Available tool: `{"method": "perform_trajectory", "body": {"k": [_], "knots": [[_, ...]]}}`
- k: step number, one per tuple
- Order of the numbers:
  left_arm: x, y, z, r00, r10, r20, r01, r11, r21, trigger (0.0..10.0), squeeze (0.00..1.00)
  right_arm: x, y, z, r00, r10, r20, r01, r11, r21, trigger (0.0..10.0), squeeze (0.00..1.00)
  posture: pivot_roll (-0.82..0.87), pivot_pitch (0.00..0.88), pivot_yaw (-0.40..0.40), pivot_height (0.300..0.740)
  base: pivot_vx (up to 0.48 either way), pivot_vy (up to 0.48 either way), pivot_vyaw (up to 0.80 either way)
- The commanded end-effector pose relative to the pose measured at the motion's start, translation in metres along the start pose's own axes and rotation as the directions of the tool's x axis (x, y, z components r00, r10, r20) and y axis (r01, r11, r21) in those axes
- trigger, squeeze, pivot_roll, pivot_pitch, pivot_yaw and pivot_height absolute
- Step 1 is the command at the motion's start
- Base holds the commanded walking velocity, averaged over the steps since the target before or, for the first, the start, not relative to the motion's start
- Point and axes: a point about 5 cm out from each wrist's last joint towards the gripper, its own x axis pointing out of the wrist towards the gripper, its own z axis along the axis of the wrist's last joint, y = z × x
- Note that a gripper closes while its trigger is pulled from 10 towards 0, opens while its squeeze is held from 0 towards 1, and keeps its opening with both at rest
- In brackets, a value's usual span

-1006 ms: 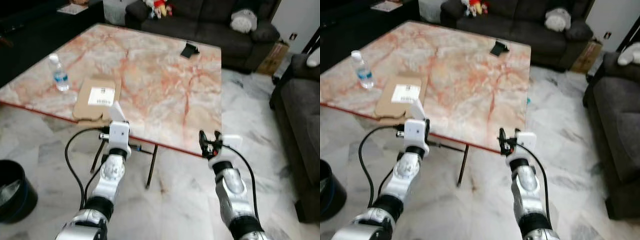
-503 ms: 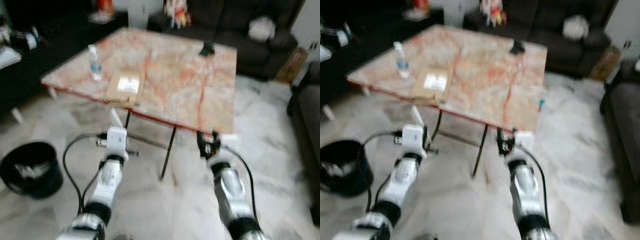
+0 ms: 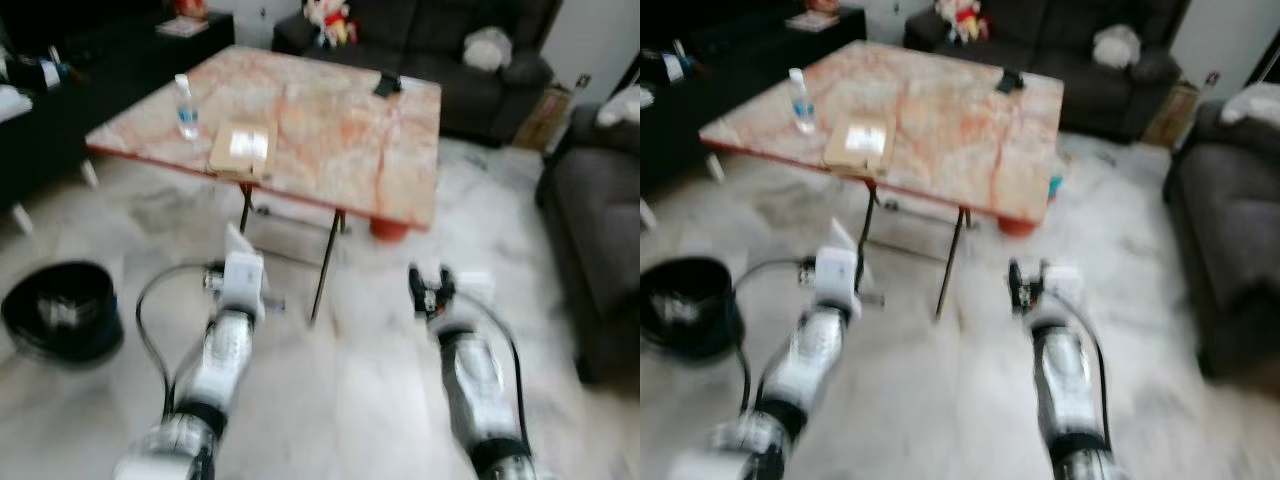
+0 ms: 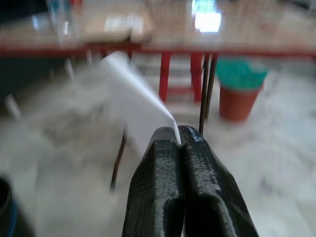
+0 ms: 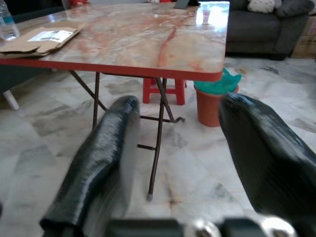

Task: Picking trash to rubbish bin

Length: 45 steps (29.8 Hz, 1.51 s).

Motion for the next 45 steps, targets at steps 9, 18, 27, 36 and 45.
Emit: {"method": "perform_trajectory", "body": {"k": [9, 18, 27, 36, 45], "knots": [[-0.039, 0.013, -0.071, 0.934, -0.003, -0.358, 0.001, 1.0, -0.004, 10.0, 0.0, -0.043, -0.071, -0.052, 0.908, -0.238, -0.344, 0.257, 0.966, 0.011, 10.0, 0.0, 0.07, 0.0, -0.112, 0.74, 0.0, 0.0, 0.0], [-0.081, 0.016, -0.116, 0.824, -0.015, -0.566, 0.032, 0.999, 0.021, 10.0, 0.0, -0.101, -0.084, -0.102, 0.744, -0.307, -0.594, 0.373, 0.928, -0.012, 10.0, 0.0, 0.07, 0.0, -0.112, 0.74, 0.0, 0.0, 0.0], [-0.112, 0.014, -0.14, 0.737, -0.023, -0.676, 0.027, 1.0, -0.005, 10.0, 0.0, -0.119, -0.076, -0.119, 0.686, -0.302, -0.662, 0.399, 0.917, -0.004, 10.0, 0.0, 0.08, 0.0, -0.12, 0.74, 0.0, 0.0, 0.0], [-0.117, 0.017, -0.143, 0.724, -0.003, -0.69, 0.007, 1.0, 0.003, 10.0, 0.0, -0.122, -0.079, -0.119, 0.681, -0.31, -0.663, 0.409, 0.913, -0.007, 10.0, 0.0, 0.08, 0.0, -0.125, 0.74, 0.0, 0.0, 0.0], [-0.127, 0.017, -0.15, 0.687, 0.021, -0.726, 0.014, 0.999, 0.042, 10.0, 0.0, -0.12, -0.078, -0.118, 0.694, -0.3, -0.654, 0.388, 0.922, -0.012, 10.0, 0.0, 0.08, 0.0, -0.125, 0.74, 0.318, 0.0, 0.36]]}}
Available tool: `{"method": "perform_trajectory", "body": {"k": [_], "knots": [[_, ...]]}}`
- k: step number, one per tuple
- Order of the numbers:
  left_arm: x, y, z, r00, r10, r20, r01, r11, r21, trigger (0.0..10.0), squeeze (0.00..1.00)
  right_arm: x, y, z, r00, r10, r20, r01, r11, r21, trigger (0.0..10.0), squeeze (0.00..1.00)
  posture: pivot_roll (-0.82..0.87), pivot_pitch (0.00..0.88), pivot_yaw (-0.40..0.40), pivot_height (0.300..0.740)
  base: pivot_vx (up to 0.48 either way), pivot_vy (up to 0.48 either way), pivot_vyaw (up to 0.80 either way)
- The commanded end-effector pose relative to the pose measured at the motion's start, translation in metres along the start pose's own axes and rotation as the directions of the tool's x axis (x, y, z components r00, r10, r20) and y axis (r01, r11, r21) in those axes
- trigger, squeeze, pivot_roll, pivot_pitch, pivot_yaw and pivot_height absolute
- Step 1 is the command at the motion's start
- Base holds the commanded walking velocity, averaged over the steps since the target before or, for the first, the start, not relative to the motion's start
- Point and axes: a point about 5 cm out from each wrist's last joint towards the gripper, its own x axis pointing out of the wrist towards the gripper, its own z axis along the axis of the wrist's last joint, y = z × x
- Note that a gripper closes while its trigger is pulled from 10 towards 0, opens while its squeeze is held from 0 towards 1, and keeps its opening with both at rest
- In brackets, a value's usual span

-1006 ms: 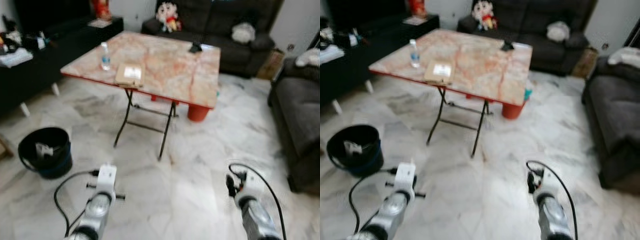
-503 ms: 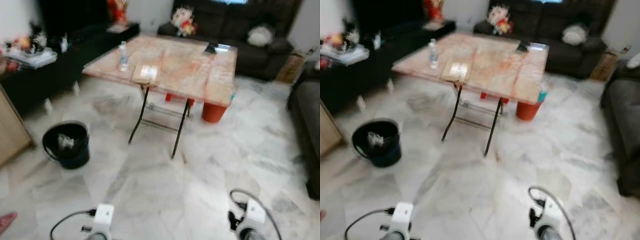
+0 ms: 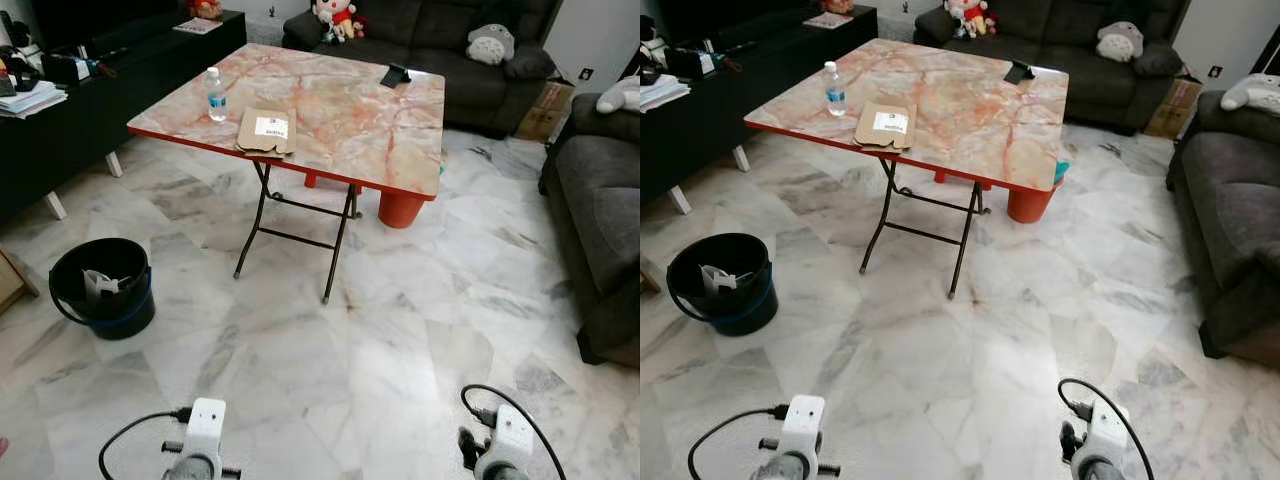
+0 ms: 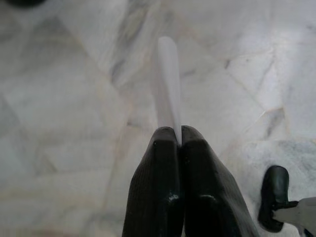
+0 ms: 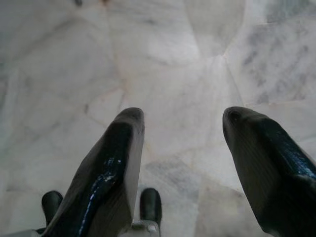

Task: Picking trash to rubbish bin

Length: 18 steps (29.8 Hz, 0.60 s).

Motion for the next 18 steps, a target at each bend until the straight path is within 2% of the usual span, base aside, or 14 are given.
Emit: {"method": "perform_trajectory", "body": {"k": [1, 4, 10, 18], "knots": [[-0.0009, 0.0005, -0.0055, 1.0, 0.009, -0.026, -0.009, 1.0, 0.015, 10.0, 0.0, 0.0026, 0.0037, 0.0108, 0.999, 0.01, 0.034, -0.01, 1.0, 0.005, 10.0, 0.0, 0.08, 0.0, -0.125, 0.74, 0.398, 0.0, 0.8], [-0.0014, 0.0003, -0.0073, 0.999, 0.011, -0.03, -0.011, 1.0, 0.011, 10.0, 0.0, 0.0026, 0.0036, 0.0109, 0.999, 0.008, 0.036, -0.008, 1.0, 0.02, 10.0, 0.0, 0.08, 0.0, -0.125, 0.74, 0.401, 0.0, 0.42], [-0.0018, 0.0011, -0.0086, 0.999, 0.014, -0.033, -0.013, 1.0, 0.014, 10.0, 0.0, 0.0019, 0.0005, 0.0087, 1.0, -0.005, 0.025, 0.005, 1.0, 0.011, 10.0, 0.0, 0.09, 0.0, -0.125, 0.74, 0.432, 0.0, 0.0], [-0.0016, 0.003, -0.0081, 0.999, 0.017, -0.031, -0.016, 1.0, 0.018, 10.0, 0.0, 0.0015, 0.0015, 0.0063, 1.0, 0.0, 0.021, 0.0, 1.0, -0.001, 10.0, 0.0, 0.09, 0.0, -0.12, 0.74, 0.433, 0.0, 0.74]]}}
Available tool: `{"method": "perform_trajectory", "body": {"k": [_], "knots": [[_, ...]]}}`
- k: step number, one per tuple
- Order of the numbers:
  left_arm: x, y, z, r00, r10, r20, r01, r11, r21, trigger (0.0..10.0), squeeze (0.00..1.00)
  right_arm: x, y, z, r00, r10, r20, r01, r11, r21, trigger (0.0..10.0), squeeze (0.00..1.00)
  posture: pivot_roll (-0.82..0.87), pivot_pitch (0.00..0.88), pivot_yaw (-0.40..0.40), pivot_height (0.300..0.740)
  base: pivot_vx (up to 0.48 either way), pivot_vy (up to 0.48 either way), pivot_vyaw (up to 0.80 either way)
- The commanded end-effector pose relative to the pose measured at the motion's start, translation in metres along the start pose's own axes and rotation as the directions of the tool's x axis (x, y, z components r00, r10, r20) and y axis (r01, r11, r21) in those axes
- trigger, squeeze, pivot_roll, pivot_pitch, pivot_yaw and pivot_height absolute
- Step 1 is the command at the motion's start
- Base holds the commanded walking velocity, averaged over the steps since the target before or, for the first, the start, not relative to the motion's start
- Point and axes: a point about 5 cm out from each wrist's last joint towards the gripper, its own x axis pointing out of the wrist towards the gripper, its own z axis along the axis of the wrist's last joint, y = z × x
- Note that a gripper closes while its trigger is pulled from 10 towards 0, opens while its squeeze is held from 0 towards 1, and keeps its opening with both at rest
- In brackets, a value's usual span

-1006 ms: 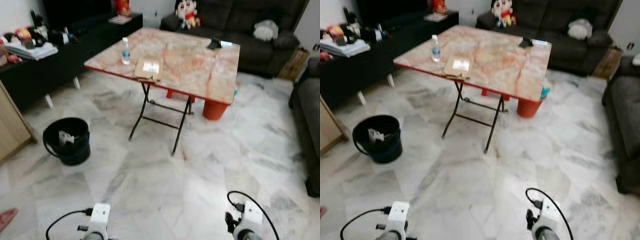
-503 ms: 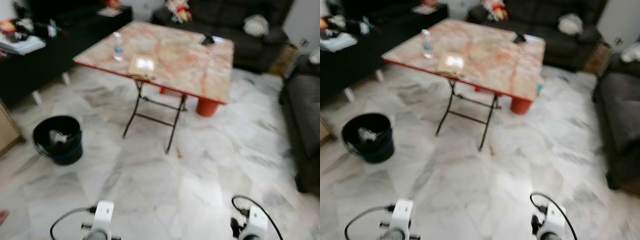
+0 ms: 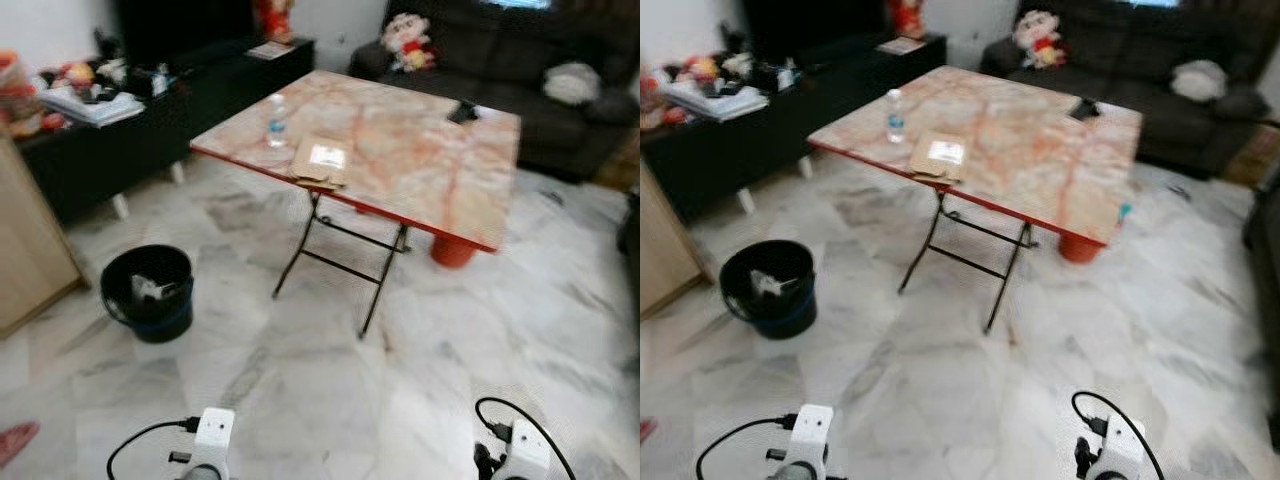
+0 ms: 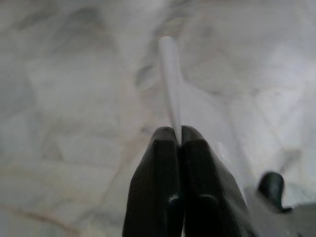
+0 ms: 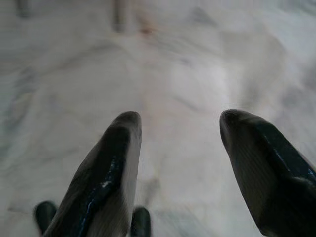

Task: Picking trash to rubbish bin

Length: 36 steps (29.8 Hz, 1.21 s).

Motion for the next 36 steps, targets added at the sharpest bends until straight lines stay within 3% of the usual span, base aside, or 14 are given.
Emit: {"method": "perform_trajectory", "body": {"k": [1, 10, 14, 25, 36], "knots": [[-0.0001, 0.0035, -0.0021, 1.0, 0.004, -0.014, -0.004, 1.0, 0.013, 10.0, 0.0, 0.0025, 0.0098, 0.0069, 0.999, 0.027, 0.022, -0.027, 1.0, -0.005, 10.0, 0.0, 0.09, 0.0, -0.12, 0.74, 0.48, 0.0, 0.8], [0.0, 0.0025, -0.0016, 1.0, 0.0, -0.011, 0.0, 1.0, 0.013, 10.0, 0.0, 0.0025, 0.0099, 0.0055, 1.0, 0.023, 0.012, -0.023, 1.0, -0.004, 10.0, 0.0, 0.09, 0.0, -0.119, 0.74, 0.452, 0.0, 0.09], [-0.0001, 0.0028, -0.0017, 1.0, 0.0, -0.011, 0.0, 1.0, 0.012, 10.0, 0.0, 0.0026, 0.0106, 0.0058, 1.0, 0.025, 0.008, -0.024, 0.999, -0.045, 10.0, 0.0, 0.09, 0.0, -0.119, 0.74, 0.464, 0.0, 0.6], [0.0001, 0.0025, -0.0008, 1.0, 0.001, -0.007, -0.001, 1.0, 0.009, 10.0, 0.0, 0.0024, 0.0096, 0.0052, 1.0, 0.02, 0.01, -0.019, 1.0, -0.024, 10.0, 0.0, 0.1, 0.0, -0.131, 0.74, 0.441, 0.0, 0.77], [0.0001, 0.0027, -0.0007, 1.0, 0.002, -0.004, -0.002, 1.0, 0.003, 10.0, 0.0, 0.0021, 0.0087, 0.0042, 1.0, 0.016, 0.006, -0.016, 0.999, -0.031, 10.0, 0.0, 0.1, 0.0, -0.134, 0.74, 0.422, 0.0, 0.15]]}}
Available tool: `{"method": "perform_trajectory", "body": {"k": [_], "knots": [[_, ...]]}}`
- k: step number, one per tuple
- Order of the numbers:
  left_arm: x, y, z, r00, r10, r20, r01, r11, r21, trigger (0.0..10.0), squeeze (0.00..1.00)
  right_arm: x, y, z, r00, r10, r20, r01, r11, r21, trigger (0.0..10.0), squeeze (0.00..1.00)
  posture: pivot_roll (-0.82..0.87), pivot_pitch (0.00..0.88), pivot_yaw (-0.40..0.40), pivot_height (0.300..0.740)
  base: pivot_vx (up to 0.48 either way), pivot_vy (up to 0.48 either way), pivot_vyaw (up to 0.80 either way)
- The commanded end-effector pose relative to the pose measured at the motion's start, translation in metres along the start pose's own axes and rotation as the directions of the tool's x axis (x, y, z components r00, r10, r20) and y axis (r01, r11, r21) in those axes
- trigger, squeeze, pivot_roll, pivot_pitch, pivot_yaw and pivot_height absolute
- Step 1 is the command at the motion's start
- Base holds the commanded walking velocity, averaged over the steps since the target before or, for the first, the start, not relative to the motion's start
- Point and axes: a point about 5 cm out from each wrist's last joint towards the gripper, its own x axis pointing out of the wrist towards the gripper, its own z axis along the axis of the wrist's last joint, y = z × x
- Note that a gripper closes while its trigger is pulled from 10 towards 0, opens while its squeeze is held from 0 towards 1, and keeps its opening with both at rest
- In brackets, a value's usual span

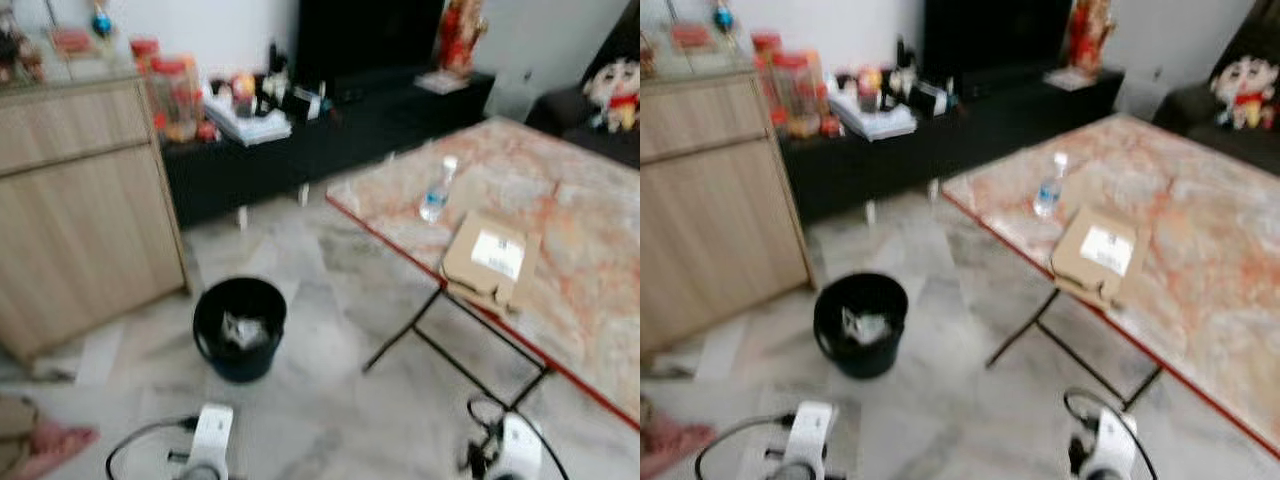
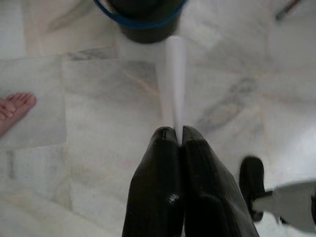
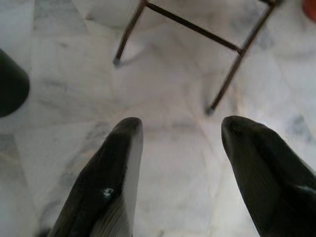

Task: Picking trash to rubbish bin

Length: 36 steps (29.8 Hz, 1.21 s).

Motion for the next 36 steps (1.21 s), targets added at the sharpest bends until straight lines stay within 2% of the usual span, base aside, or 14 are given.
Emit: {"method": "perform_trajectory", "body": {"k": [1, 22, 32, 36], "knots": [[-0.0011, 0.0085, -0.0063, 1.0, 0.021, -0.022, -0.02, 1.0, 0.008, 10.0, 0.0, 0.0022, 0.0086, 0.0067, 1.0, 0.021, 0.023, -0.021, 1.0, 0.003, 10.0, 0.0, 0.1, 0.0, -0.134, 0.74, 0.416, 0.0, 0.8], [-0.0011, 0.0078, -0.0059, 1.0, 0.014, -0.019, -0.013, 1.0, 0.016, 10.0, 0.0, 0.0022, 0.0121, 0.0053, 0.999, 0.035, 0.018, -0.035, 0.999, -0.01, 10.0, 0.0, 0.11, 0.0, -0.136, 0.74, 0.436, 0.0, 0.78], [-0.0008, 0.0073, -0.0045, 1.0, 0.01, -0.013, -0.009, 1.0, 0.022, 10.0, 0.0, 0.0026, 0.0132, 0.0066, 0.999, 0.037, 0.026, -0.038, 0.999, 0.037, 10.0, 0.0, 0.11, 0.0, -0.136, 0.74, 0.413, 0.0, 0.0], [-0.0006, 0.0071, -0.0035, 1.0, 0.007, -0.01, -0.007, 1.0, 0.025, 10.0, 0.0, 0.0031, 0.0137, 0.009, 0.999, 0.042, 0.031, -0.043, 0.998, 0.038, 10.0, 0.0, 0.11, 0.0, -0.138, 0.74, 0.409, 0.0, -0.75]]}}
